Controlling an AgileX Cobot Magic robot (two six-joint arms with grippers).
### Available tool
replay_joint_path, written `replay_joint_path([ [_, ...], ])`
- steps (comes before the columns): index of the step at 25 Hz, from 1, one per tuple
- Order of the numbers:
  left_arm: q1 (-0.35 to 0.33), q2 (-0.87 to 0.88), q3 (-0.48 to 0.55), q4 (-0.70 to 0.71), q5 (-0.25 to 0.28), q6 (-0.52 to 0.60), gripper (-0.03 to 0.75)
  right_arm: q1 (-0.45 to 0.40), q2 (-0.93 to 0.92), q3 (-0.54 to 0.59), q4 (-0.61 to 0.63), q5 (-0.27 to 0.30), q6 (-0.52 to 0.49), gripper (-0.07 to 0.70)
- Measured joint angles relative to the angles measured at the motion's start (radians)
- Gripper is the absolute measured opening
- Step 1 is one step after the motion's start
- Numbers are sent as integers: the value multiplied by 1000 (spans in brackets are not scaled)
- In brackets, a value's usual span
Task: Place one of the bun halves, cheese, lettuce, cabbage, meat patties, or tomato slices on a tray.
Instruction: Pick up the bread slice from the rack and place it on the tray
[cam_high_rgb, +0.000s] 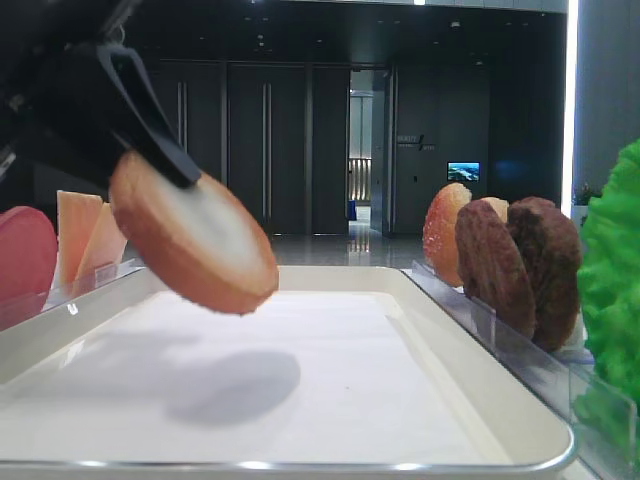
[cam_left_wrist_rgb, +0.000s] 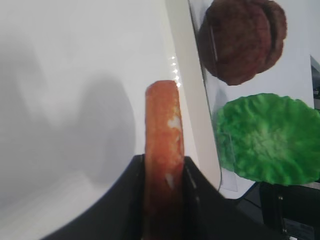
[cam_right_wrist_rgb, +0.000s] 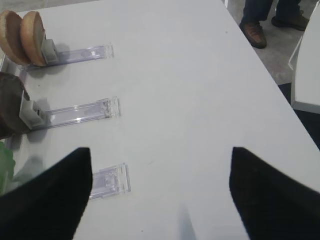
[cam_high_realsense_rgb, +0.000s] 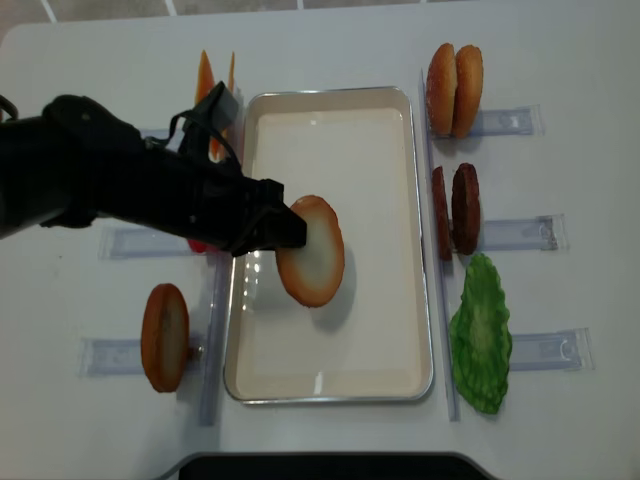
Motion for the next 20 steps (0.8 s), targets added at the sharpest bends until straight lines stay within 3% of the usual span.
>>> replay_joint_path([
  [6,0,88,0,-25,-16,10,139,0,0,0,0,0,0,538],
  [11,1,119,0,-114,-36,93,139,0,0,0,0,0,0,538],
  [20,1,150,0,-197,-14,181,139,0,0,0,0,0,0,538],
])
